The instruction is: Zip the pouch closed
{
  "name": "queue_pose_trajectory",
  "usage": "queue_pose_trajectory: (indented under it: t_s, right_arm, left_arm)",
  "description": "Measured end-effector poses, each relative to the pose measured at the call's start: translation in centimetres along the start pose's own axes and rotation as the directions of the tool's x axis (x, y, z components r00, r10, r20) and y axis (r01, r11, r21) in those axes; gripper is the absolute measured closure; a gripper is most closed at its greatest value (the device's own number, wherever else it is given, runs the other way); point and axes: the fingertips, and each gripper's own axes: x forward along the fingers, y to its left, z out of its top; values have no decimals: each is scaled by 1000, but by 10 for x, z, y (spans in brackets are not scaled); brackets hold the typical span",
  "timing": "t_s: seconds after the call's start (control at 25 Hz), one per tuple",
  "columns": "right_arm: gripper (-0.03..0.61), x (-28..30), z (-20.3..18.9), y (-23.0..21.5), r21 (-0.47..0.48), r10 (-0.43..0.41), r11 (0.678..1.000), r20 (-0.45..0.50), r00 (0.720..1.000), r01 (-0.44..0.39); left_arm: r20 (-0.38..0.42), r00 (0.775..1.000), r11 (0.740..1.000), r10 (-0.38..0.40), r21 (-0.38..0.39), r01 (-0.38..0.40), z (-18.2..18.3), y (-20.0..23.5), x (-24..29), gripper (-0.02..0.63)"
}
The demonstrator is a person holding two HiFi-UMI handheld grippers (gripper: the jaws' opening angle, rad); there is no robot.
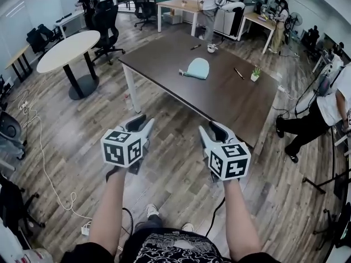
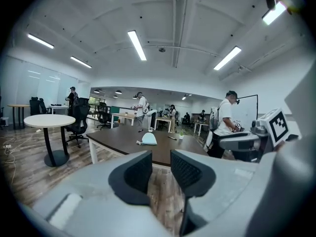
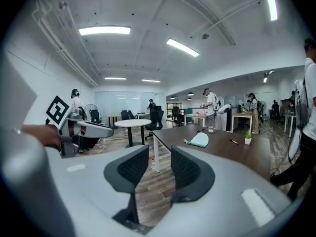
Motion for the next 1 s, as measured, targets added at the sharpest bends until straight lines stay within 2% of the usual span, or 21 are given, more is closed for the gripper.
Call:
queue_pose_trajectory:
  t_s: [0.64, 0.84, 1.0]
  right_arm:
    - [348, 62, 19, 25, 40, -127, 991, 5, 992, 127]
    - [330, 73, 22, 29, 50, -165, 985, 2, 986, 164]
    - [297, 81, 25, 32, 72, -196, 978, 13, 981, 195]
  left_arm:
    - [-25, 996, 996, -89, 16, 89, 18, 89, 21, 456]
    - [-39, 993, 993, -114, 12, 115, 22, 105, 25, 401]
    - [-35, 992, 992, -123, 32, 124, 25, 117, 26, 396]
